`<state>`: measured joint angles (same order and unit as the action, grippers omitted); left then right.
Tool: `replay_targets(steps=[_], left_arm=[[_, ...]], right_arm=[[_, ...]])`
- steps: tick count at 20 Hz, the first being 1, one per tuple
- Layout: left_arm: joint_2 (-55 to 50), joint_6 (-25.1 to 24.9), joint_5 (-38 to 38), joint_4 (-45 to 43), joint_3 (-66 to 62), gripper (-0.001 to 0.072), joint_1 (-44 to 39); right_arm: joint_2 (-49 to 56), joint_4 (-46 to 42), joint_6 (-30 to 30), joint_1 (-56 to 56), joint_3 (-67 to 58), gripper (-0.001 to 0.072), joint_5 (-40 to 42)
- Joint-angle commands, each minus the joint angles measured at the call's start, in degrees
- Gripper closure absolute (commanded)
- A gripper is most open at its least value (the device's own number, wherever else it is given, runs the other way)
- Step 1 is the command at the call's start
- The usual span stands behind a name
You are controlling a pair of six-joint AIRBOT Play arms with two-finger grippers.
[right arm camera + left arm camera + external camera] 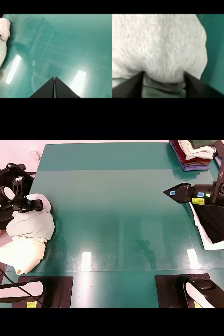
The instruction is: Fold the shirts.
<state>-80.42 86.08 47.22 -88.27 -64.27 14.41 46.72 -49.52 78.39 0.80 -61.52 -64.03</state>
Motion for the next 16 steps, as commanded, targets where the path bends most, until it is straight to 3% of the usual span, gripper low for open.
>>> replay_targets(steps=[1, 2, 3, 4, 8, 10, 13, 16], left_arm=[[-0.4, 2.0, -2.2, -0.2, -1.0, 0.0384, 0.3], [0.2, 2.0, -2.2, -0.2, -2.2, 0.048, 0.3], [1.3, 2.0, -2.2, -0.2, -4.0, 0.0629, 0.3], [2.5, 2.0, -2.3, 0.0, -5.8, 0.0682, 0.3], [10.7, 1.6, -1.1, 2.4, -15.6, 0.0683, -0.2], [15.7, -2.1, 2.2, 3.6, -21.9, 0.0684, -2.6], [20.8, -5.4, 10.1, 3.6, -30.5, 0.0685, -11.0], [22.0, -5.6, 15.2, 3.6, -34.2, 0.0685, -23.8]], right_arm=[[0.0, 0.0, 0.0, 0.1, 0.0, 0.0693, 0.1], [0.0, 0.0, 0.0, 0.1, 0.0, 0.0693, 0.0], [0.0, 0.1, 0.0, 0.1, 0.0, 0.0693, 0.0], [0.0, 0.1, 0.0, 0.1, 0.0, 0.0693, 0.0], [0.0, 1.3, 0.0, 0.1, -0.6, 0.0693, 0.5], [0.0, 1.9, 0.0, 0.1, -3.3, 0.0693, 2.0], [0.0, 1.6, 0.0, 0.1, -10.1, 0.0693, 2.6], [0.0, 1.3, 0.0, 0.1, -16.7, 0.0693, 3.0]])
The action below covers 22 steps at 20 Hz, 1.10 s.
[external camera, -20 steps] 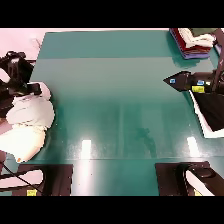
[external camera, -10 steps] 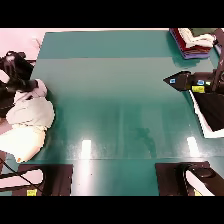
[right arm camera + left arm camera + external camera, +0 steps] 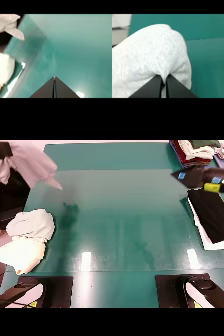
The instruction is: Fold the shirts.
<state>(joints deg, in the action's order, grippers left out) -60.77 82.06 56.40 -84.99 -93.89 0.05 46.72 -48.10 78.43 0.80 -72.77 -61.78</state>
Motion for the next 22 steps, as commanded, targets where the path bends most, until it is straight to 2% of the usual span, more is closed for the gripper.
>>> replay_targets(steps=[1, 5, 7, 8, 9, 12, 15, 19, 22], left_arm=[[2.1, -1.5, 7.8, 0.3, -4.6, 0.0685, -14.2], [-3.7, -1.5, 16.4, 0.3, -4.4, 0.0683, -30.5], [-8.3, -1.5, 18.0, 0.9, -4.4, 0.0665, -36.9], [-10.7, -1.5, 17.3, 2.2, -4.4, 0.0359, -39.1], [-12.9, -1.5, 15.6, 4.2, -4.4, 0.0115, -40.4], [-15.7, -0.5, 10.8, 5.4, -4.4, 0.0118, -38.5], [-16.3, 3.8, 9.6, 6.1, -3.7, 0.0118, -29.1], [-19.5, 4.9, 7.7, 17.4, 9.0, 0.0118, -17.4], [-24.8, 4.5, 3.1, 22.8, 18.9, 0.0117, -15.5]], right_arm=[[0.0, -0.1, 0.0, 0.0, -7.5, 0.0693, 0.7], [0.0, -0.1, 0.0, 0.1, -12.9, 0.0693, 0.6], [0.0, -0.1, 0.0, 0.1, -14.1, 0.0694, -0.2], [0.0, 0.0, 0.0, 0.1, -14.0, 0.0693, -0.3], [0.0, 0.0, 0.0, 0.1, -14.0, 0.0693, -0.9], [0.0, 0.1, 0.0, 0.1, -14.0, 0.0693, -3.3], [0.0, 0.0, 0.0, 0.1, -14.0, 0.0693, -4.5], [0.0, 0.0, 0.0, 0.1, -14.0, 0.0693, -4.9], [0.0, 0.0, 0.0, 0.1, -14.0, 0.0693, -4.9]])
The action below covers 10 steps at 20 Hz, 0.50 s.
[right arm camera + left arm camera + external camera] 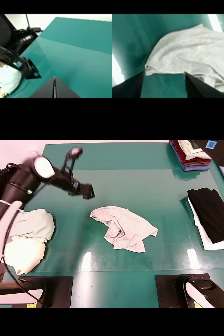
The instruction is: Fold the shirts.
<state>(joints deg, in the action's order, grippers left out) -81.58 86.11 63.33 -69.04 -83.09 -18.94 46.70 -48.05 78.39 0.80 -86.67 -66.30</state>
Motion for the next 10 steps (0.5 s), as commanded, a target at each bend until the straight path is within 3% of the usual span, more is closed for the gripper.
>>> replay_targets(steps=[1, 3, 7, 8, 9, 10], left_arm=[[-6.1, 0.2, -5.0, 9.0, 10.0, 0.0117, 3.5], [-10.1, -2.6, -6.6, 11.1, 11.1, 0.0118, 2.2], [-12.4, -2.6, -12.1, 11.5, 10.8, 0.012, 0.0], [-12.4, -2.6, -12.3, 11.7, 10.0, 0.0249, 0.1], [-12.3, -2.6, -12.2, 11.6, 8.9, 0.0462, 0.4], [-12.3, -2.6, -11.4, 11.4, 7.6, 0.0623, 0.7]], right_arm=[[0.1, 0.0, 0.0, 0.1, 0.0, 0.0693, -0.4], [0.0, 0.0, 0.0, 0.1, 1.0, 0.0693, -0.4], [-0.2, 0.0, 0.0, -1.0, 7.8, 0.0693, -1.7], [-0.1, -0.1, 0.0, -2.6, 10.3, 0.0693, -2.6], [-0.1, -0.1, 0.1, -4.9, 12.9, 0.0693, -3.9], [-0.1, -0.2, 0.0, -8.0, 16.1, 0.0692, -5.8]])
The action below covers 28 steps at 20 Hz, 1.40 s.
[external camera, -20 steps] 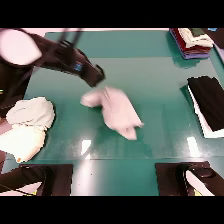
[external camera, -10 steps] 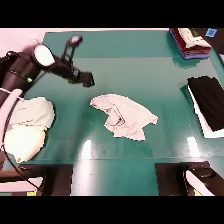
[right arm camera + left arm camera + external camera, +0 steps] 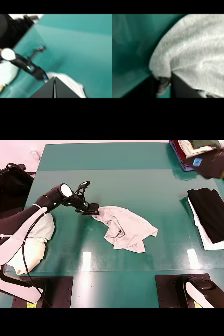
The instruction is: Fold the shirts.
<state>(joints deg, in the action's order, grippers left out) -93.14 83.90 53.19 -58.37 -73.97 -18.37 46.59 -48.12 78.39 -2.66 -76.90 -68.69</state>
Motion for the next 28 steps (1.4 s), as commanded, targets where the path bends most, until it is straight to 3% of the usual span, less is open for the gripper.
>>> replay_targets(steps=[1, 2, 3, 4, 5, 9, 14, 16, 17, 18, 21, 28], left_arm=[[-0.7, -0.5, -0.3, 0.5, -3.2, 0.0681, 0.4], [-0.7, -0.9, 0.5, 0.2, -4.8, 0.0682, 0.5], [-0.7, -2.0, 1.3, 0.3, -6.4, 0.0682, 0.5], [-0.7, -2.0, 2.0, 0.2, -7.6, 0.0682, 0.5], [-0.7, -2.0, 2.2, 0.2, -8.5, 0.0682, 0.5], [-0.7, -1.9, 2.5, 0.1, -8.8, 0.0682, 0.5], [-0.7, -1.9, 3.3, 0.1, -8.8, 0.0682, 0.5], [-0.7, -1.9, 3.4, 0.1, -8.8, 0.0682, 0.5], [-0.7, -1.9, 3.5, 0.1, -8.8, 0.0682, 0.5], [-0.7, -1.9, 3.7, 0.1, -8.9, 0.0682, 0.5], [0.7, -2.0, 5.1, 0.0, -10.3, 0.0682, 0.5], [22.1, -6.4, 8.2, -6.2, -27.5, 0.0683, 0.5]], right_arm=[[0.3, -0.1, 0.1, -8.2, 9.9, 0.0692, -5.5], [1.0, -0.1, 0.0, -11.6, 13.5, 0.0672, -7.7], [2.0, -0.1, 0.0, -14.9, 17.2, 0.0503, -9.6], [3.7, -0.2, 0.0, -17.9, 21.5, 0.0279, -10.6], [5.6, -0.9, 0.0, -20.2, 25.9, 0.0232, -10.6], [15.0, -1.2, -3.1, -18.8, 37.9, 0.0232, -3.7], [26.1, -1.0, -3.0, -4.9, 38.2, 0.0232, 6.4], [29.7, -1.0, -3.0, -0.5, 35.5, 0.0236, 8.4], [31.0, -1.1, -3.0, 1.1, 34.2, 0.0283, 9.1], [31.7, -1.5, -3.0, 2.4, 33.1, 0.0355, 9.6], [30.9, -6.1, -3.1, 4.7, 30.0, 0.0694, 8.5], [9.4, -10.5, -3.0, 0.3, 6.2, 0.0694, -4.0]])
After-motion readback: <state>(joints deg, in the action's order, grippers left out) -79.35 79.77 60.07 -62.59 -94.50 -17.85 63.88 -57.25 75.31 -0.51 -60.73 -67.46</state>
